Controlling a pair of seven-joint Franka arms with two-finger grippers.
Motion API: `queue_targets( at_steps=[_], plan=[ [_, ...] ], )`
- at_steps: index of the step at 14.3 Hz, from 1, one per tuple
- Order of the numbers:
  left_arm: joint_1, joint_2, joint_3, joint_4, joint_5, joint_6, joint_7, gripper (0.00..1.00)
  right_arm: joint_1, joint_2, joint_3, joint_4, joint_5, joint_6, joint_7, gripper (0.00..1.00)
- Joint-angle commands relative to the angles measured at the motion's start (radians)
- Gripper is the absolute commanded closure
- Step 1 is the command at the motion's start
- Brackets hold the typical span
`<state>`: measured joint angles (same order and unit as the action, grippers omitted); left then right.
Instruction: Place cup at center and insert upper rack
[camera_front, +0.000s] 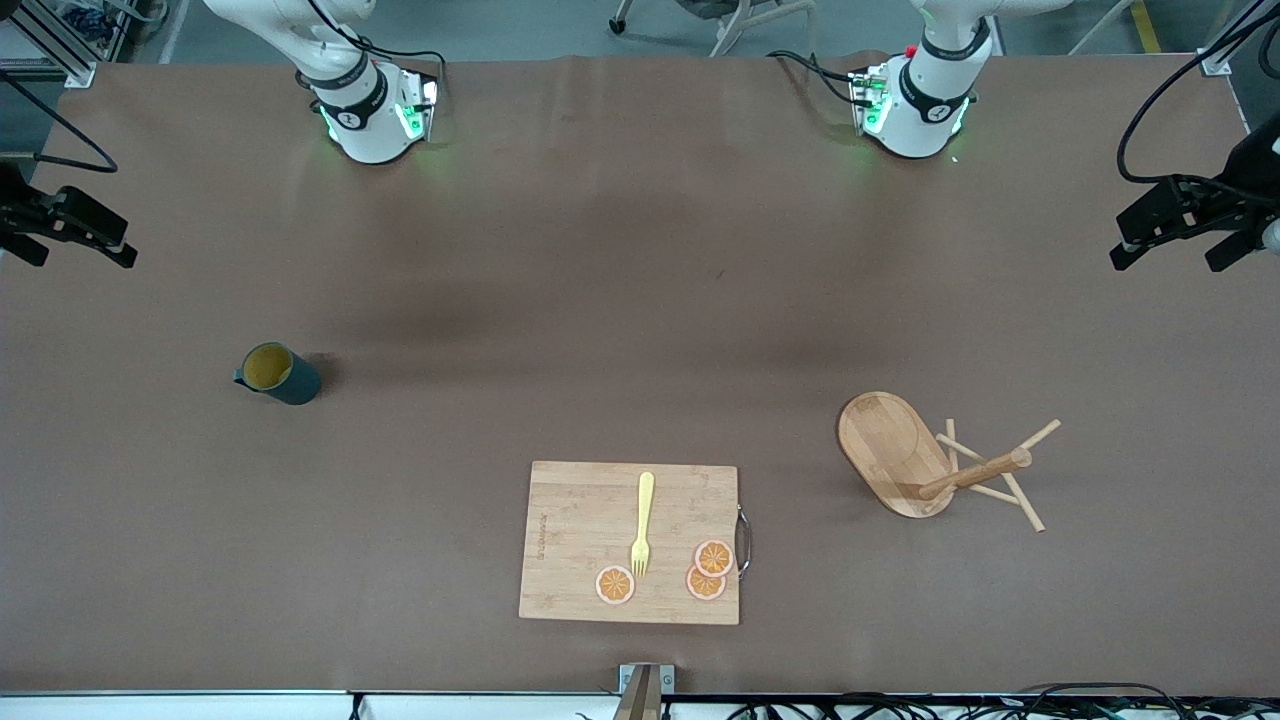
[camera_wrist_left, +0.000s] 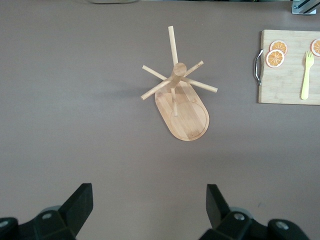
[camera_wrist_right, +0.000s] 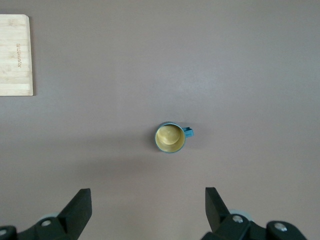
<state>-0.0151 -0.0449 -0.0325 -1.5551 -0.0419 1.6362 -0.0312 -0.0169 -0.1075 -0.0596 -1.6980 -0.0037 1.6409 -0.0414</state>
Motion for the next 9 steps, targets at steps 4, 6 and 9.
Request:
queue_targets(
  at_steps=[4,6,9],
  plan=[
    [0.001,-0.012,0.002,-0.003,0.017,-0.012,-0.003,0.0,-0.012,0.109,0.011,0.035,0.001,-0.009,0.012,0.0],
    [0.004,-0.01,0.006,-0.005,0.016,-0.012,0.0,0.0,-0.005,0.149,0.009,0.035,0.002,-0.009,0.011,0.0],
    [0.003,-0.012,0.006,-0.003,0.017,-0.012,-0.001,0.0,-0.006,0.215,0.009,0.014,-0.005,0.0,0.009,0.0]
  ],
)
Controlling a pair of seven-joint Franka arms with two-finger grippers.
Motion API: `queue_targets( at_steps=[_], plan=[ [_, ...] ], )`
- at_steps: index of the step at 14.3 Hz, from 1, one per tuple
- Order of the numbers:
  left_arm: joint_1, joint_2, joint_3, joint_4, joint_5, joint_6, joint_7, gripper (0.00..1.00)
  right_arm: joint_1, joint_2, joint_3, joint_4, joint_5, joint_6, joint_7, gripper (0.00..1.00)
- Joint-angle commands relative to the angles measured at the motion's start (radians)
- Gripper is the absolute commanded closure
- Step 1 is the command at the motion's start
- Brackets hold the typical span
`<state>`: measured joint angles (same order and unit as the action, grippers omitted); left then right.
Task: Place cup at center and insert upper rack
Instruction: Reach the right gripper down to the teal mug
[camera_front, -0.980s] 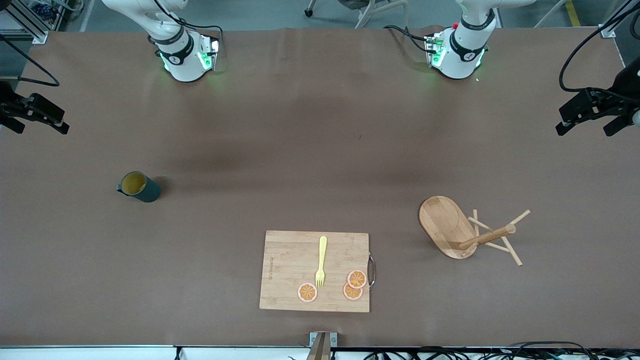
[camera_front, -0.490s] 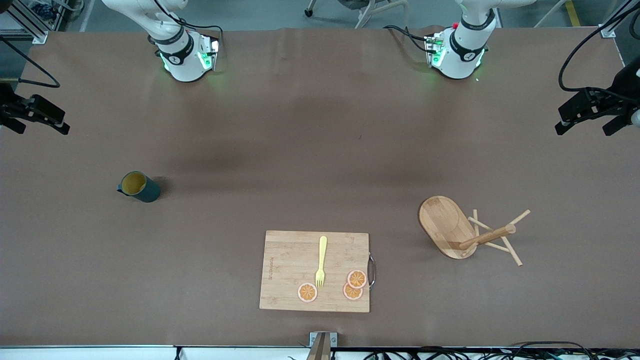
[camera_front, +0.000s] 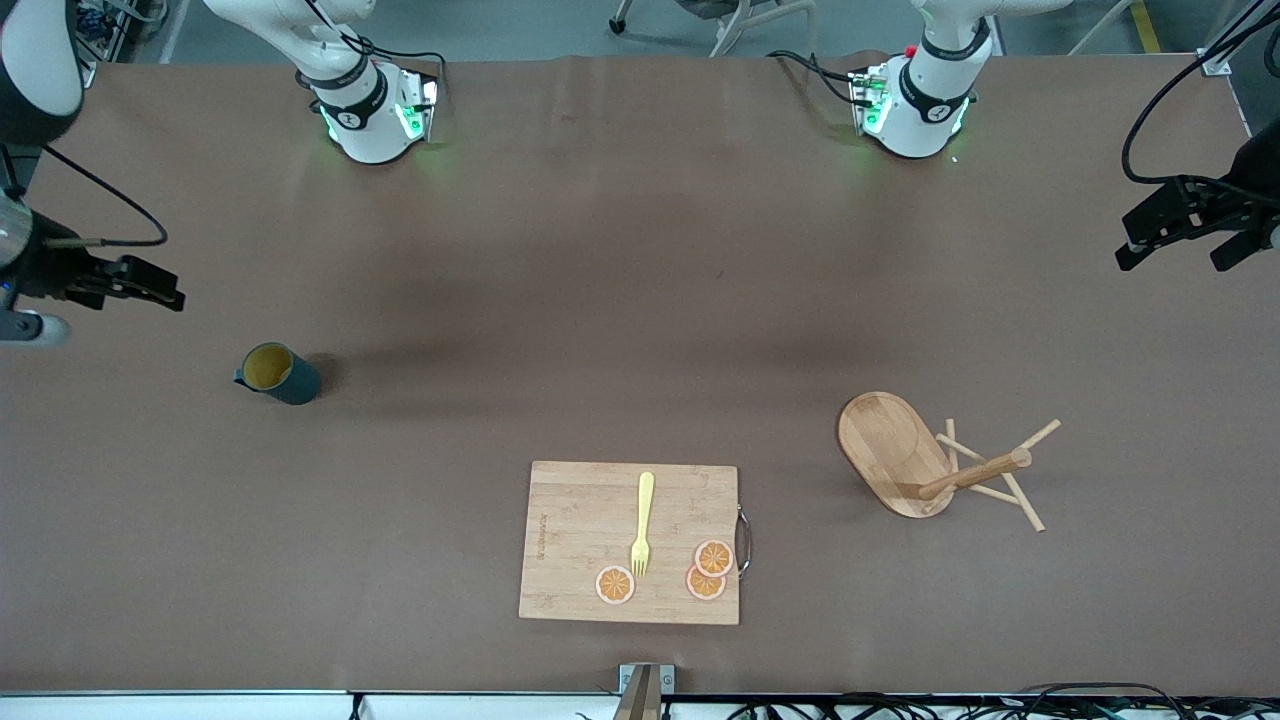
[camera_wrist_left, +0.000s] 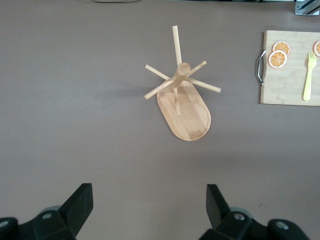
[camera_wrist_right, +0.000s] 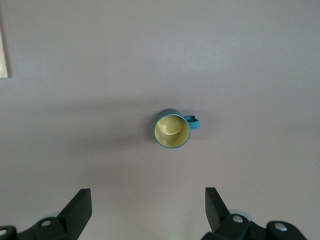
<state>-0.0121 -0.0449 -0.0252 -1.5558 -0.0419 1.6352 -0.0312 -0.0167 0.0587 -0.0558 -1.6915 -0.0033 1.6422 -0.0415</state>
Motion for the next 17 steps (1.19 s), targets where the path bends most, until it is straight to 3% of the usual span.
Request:
queue_targets(
  at_steps=[1,7,11,17],
  plan=[
    [-0.002,-0.01,-0.001,-0.003,0.017,-0.011,-0.001,0.0,-0.012,0.082,0.005,0.004,-0.006,-0.002,0.015,0.0],
    [-0.006,0.007,-0.007,-0.001,0.014,0.002,-0.004,0.0,-0.019,0.228,0.005,-0.102,0.0,0.117,0.022,0.0],
    [0.0,0.008,-0.004,0.0,0.007,0.005,-0.003,0.0,-0.019,0.318,0.007,-0.117,0.003,0.197,0.022,0.0],
    [-0.002,0.007,-0.004,0.002,0.002,0.011,0.002,0.0,-0.002,0.345,0.007,-0.201,0.009,0.303,0.022,0.0]
  ],
)
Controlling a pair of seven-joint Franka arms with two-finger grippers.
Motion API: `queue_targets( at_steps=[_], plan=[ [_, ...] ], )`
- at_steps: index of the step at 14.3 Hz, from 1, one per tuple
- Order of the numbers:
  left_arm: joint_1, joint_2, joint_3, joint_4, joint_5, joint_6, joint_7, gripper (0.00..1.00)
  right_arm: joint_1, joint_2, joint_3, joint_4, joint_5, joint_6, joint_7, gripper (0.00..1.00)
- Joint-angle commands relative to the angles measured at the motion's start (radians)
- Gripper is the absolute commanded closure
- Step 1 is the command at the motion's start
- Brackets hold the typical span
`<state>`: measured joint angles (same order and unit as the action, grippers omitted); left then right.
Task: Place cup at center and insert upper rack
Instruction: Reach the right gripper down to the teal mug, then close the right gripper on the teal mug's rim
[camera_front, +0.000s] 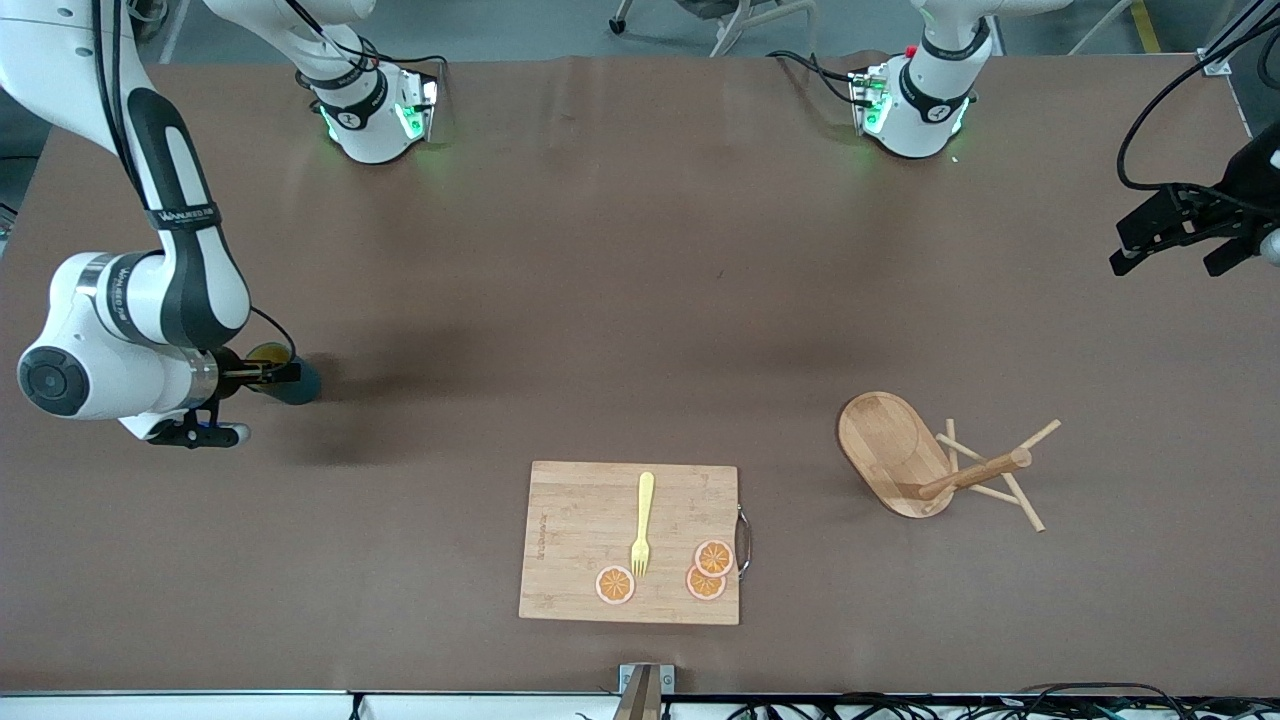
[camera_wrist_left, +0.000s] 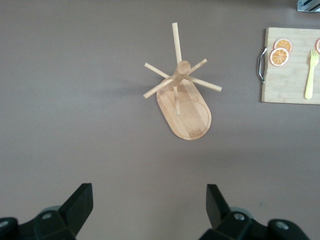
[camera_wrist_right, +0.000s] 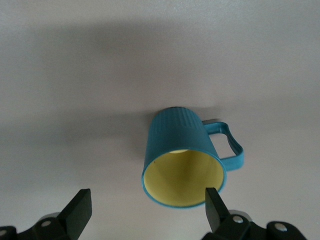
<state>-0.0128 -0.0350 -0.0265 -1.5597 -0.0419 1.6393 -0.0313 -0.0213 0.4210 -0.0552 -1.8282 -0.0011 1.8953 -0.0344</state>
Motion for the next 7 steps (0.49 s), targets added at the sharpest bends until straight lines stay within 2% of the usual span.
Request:
queue_targets(
  at_steps=[1,7],
  plan=[
    [-0.001,-0.006,-0.004,0.006,0.002,0.007,0.004,0.0,0.006,-0.018,0.006,-0.075,0.007,0.059,0.014,0.0],
    [-0.001,-0.002,0.0,0.013,-0.036,0.007,0.008,0.0,0.007,0.007,0.009,-0.086,0.007,0.062,0.014,0.0]
  ],
)
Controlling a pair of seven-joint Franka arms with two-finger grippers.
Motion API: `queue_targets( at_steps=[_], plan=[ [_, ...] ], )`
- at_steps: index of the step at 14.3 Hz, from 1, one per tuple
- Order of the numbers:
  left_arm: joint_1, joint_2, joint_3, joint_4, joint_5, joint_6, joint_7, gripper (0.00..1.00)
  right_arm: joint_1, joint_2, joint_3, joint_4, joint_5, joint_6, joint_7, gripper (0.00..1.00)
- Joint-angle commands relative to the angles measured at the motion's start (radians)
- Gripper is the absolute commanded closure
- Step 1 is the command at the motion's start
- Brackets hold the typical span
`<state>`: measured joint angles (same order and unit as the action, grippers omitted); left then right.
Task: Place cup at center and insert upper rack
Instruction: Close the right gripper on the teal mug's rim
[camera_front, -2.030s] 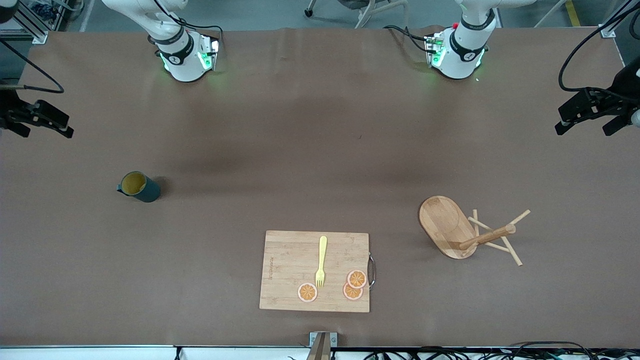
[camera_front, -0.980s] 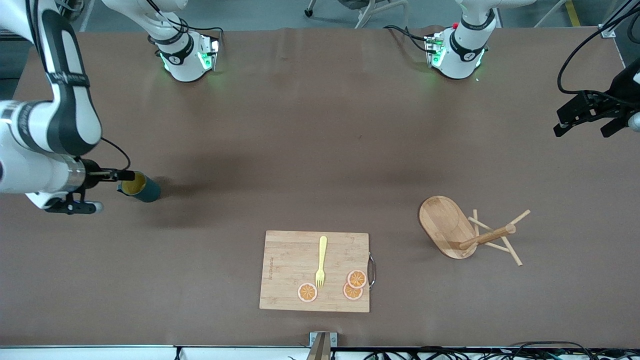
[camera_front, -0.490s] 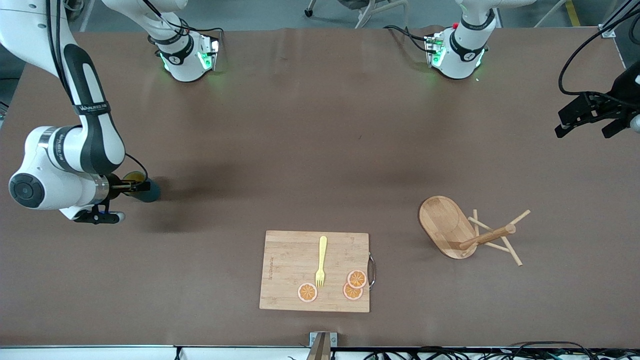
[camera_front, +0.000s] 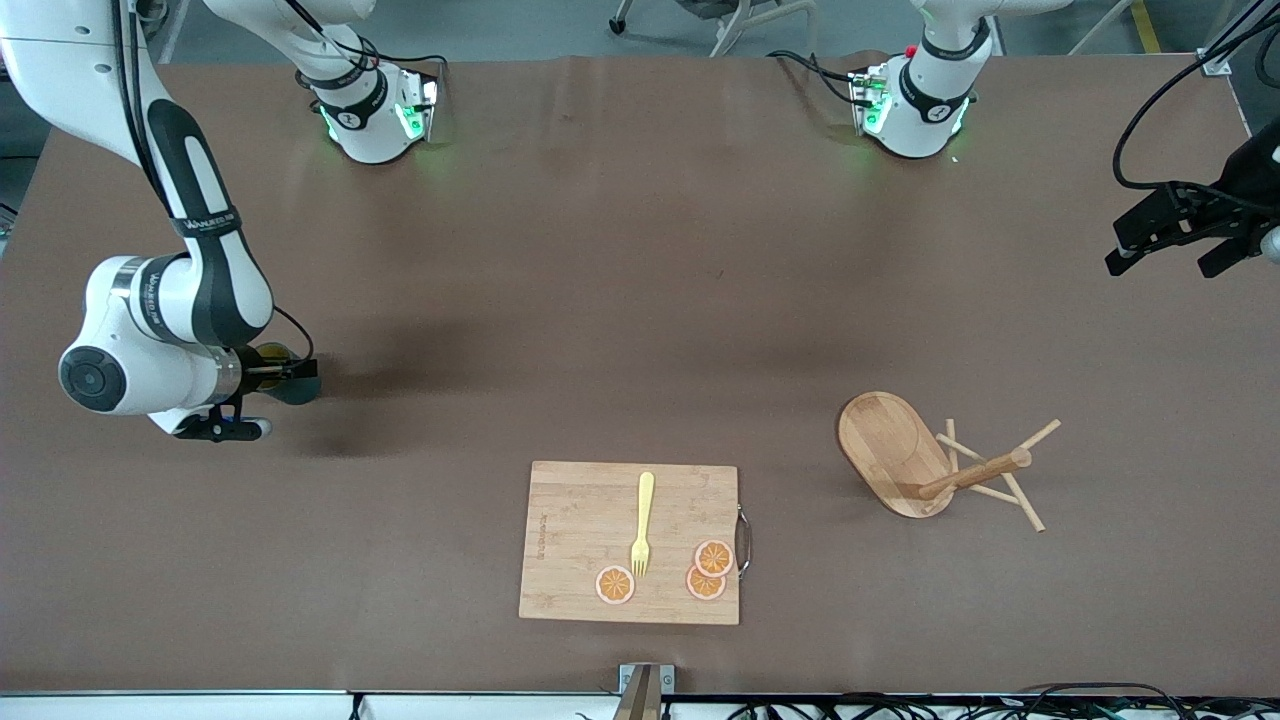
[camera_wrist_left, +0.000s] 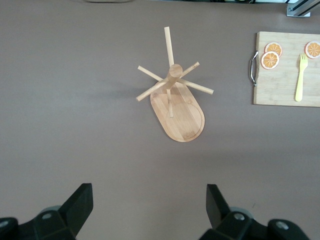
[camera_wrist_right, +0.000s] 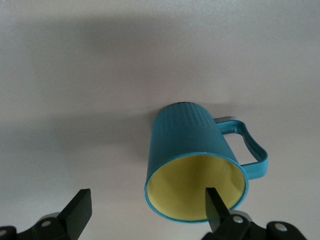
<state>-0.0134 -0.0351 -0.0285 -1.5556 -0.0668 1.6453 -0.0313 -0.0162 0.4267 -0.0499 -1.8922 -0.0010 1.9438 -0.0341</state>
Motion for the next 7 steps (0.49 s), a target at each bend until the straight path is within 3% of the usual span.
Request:
queue_targets(
  at_steps=[1,4,7],
  plan=[
    [0.001,-0.002,0.001,0.009,-0.013,0.001,0.007,0.0,0.002,0.007,0.004,-0.022,0.007,0.024,0.014,0.0],
    [0.001,-0.002,0.001,0.011,-0.013,0.002,0.008,0.0,0.002,0.026,0.002,-0.022,0.007,0.03,0.014,0.03],
    [0.003,-0.002,0.002,0.011,-0.013,0.002,0.008,0.0,0.004,0.043,0.002,-0.022,0.007,0.047,0.013,0.12]
  ],
)
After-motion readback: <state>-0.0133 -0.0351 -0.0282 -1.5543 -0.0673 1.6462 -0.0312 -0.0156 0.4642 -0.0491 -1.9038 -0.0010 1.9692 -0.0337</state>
